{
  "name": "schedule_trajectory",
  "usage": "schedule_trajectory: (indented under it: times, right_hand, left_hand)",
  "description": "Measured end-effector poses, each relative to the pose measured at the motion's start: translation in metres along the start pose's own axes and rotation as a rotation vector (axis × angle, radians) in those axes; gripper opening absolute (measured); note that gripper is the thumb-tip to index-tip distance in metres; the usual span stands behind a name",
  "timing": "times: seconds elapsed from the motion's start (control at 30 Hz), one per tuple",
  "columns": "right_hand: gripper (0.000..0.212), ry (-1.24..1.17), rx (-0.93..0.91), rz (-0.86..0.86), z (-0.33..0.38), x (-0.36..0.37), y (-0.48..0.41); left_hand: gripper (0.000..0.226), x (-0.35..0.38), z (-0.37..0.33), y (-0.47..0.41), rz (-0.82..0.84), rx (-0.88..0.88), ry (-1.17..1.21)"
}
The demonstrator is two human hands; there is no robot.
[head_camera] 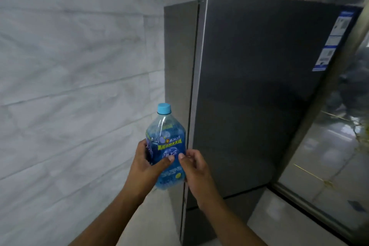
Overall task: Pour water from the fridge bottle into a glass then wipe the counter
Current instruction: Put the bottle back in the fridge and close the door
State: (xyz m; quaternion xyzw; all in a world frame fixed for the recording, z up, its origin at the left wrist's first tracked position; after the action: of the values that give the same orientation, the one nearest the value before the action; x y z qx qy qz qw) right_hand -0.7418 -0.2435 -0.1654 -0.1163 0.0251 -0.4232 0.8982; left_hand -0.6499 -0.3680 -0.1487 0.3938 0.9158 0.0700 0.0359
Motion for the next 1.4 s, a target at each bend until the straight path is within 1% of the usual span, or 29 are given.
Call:
schedule_trajectory:
  times: [0.07, 0.13, 0.17, 0.2, 0.27, 0.3, 0.37, 0.43, 0.47, 0.5, 0.53, 0.57, 0.63, 0.7, 0.77, 0.9, 1.0, 1.07, 1.17, 1.23, 1.3, 1.33, 1.4]
  right_hand:
    - [0.031, 0.093, -0.085, -0.017, 0.002, 0.006, -0.041]
    - [0.026, 0.257, -0.211, -0.033, 0.010, 0.016, -0.081]
    - [0.030, 0.407, -0.332, -0.046, 0.020, 0.018, -0.098]
    - [0.037, 0.610, -0.474, -0.051, 0.032, 0.021, -0.117]
    - [0.048, 1.007, -0.698, 0.050, 0.052, 0.031, -0.144]
    - [0.048, 1.164, -0.772, 0.117, 0.057, 0.036, -0.159]
    - [0.044, 1.456, -0.899, 0.196, 0.060, 0.044, -0.183]
    - [0.031, 1.803, -0.915, 0.312, 0.053, 0.053, -0.196]
    - [0.021, 1.960, -0.878, 0.393, 0.044, 0.053, -0.202]
    - [0.015, 2.077, -0.806, 0.468, 0.035, 0.052, -0.206]
    - [0.013, 2.164, -0.716, 0.551, 0.029, 0.051, -0.208]
    - [0.016, 2.226, -0.633, 0.625, 0.022, 0.047, -0.207]
    - [0.028, 2.296, -0.558, 0.739, 0.009, 0.043, -0.205]
    - [0.035, 2.351, -0.558, 0.781, 0.002, 0.042, -0.204]
    - [0.036, 2.398, -0.577, 0.818, 0.001, 0.044, -0.203]
    - [0.034, 2.382, -0.621, 0.843, 0.002, 0.042, -0.192]
    - [0.035, 2.293, -0.635, 0.803, 0.009, 0.025, -0.158]
    - [0.036, 2.251, -0.711, 0.756, 0.020, 0.010, -0.126]
    - [0.036, 2.226, -0.872, 0.526, 0.044, -0.023, -0.068]
    - [0.028, 2.228, -0.920, 0.343, 0.057, -0.048, -0.028]
    - [0.022, 2.162, -0.972, 0.062, 0.079, -0.079, 0.017]
    - [0.027, 2.123, -0.992, -0.130, 0.095, -0.099, 0.039]
    - [0.054, 2.002, -0.997, -0.511, 0.123, -0.143, 0.075]
  left_hand:
    - [0.071, -0.005, -0.019, -0.043, 0.056, 0.026, 0.005]
    - [0.074, -0.011, -0.040, -0.086, 0.125, 0.038, 0.014]
    - [0.076, -0.013, -0.051, -0.105, 0.163, 0.047, 0.021]
    - [0.078, -0.015, -0.062, -0.125, 0.203, 0.058, 0.024]
    - [0.078, -0.022, -0.082, -0.149, 0.231, 0.084, 0.032]
    - [0.076, -0.026, -0.089, -0.162, 0.241, 0.089, 0.035]
    - [0.072, -0.032, -0.099, -0.190, 0.277, 0.088, 0.027]
    - [0.065, -0.035, -0.103, -0.210, 0.286, 0.083, 0.023]
    - [0.062, -0.036, -0.103, -0.217, 0.288, 0.074, 0.030]
    - [0.061, -0.036, -0.103, -0.223, 0.293, 0.064, 0.038]
    - [0.060, -0.037, -0.101, -0.228, 0.300, 0.059, 0.039]
    - [0.059, -0.037, -0.100, -0.230, 0.305, 0.053, 0.034]
    - [0.060, -0.038, -0.097, -0.233, 0.308, 0.041, 0.017]
    - [0.065, -0.038, -0.093, -0.233, 0.315, 0.023, 0.009]
    - [0.072, -0.038, -0.090, -0.229, 0.324, 0.012, 0.005]
    - [0.084, -0.030, -0.090, -0.211, 0.320, 0.026, 0.012]
    - [0.100, -0.018, -0.090, -0.190, 0.313, 0.039, 0.011]
    - [0.105, -0.010, -0.091, -0.174, 0.316, 0.049, 0.021]
    - [0.109, 0.016, -0.094, -0.141, 0.352, 0.079, 0.010]
    - [0.108, 0.036, -0.096, -0.119, 0.378, 0.098, 0.005]
    - [0.104, 0.062, -0.096, -0.094, 0.425, 0.110, 0.000]
    - [0.100, 0.076, -0.095, -0.082, 0.452, 0.112, -0.003]
    - [0.087, 0.100, -0.092, -0.061, 0.492, 0.108, 0.006]
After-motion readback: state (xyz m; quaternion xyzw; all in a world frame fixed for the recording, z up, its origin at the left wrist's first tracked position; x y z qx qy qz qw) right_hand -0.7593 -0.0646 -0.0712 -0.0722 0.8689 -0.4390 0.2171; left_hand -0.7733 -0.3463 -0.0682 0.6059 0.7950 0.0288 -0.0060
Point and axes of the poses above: each hand's wrist, its own y-axis away from the middle knuckle, its own x-axis out of the palm, z = x × y, the point moved 7 cm from there along -y, towards the middle knuckle, and after that the axes turned 14 degrees about -x, right-handed, at the moved point
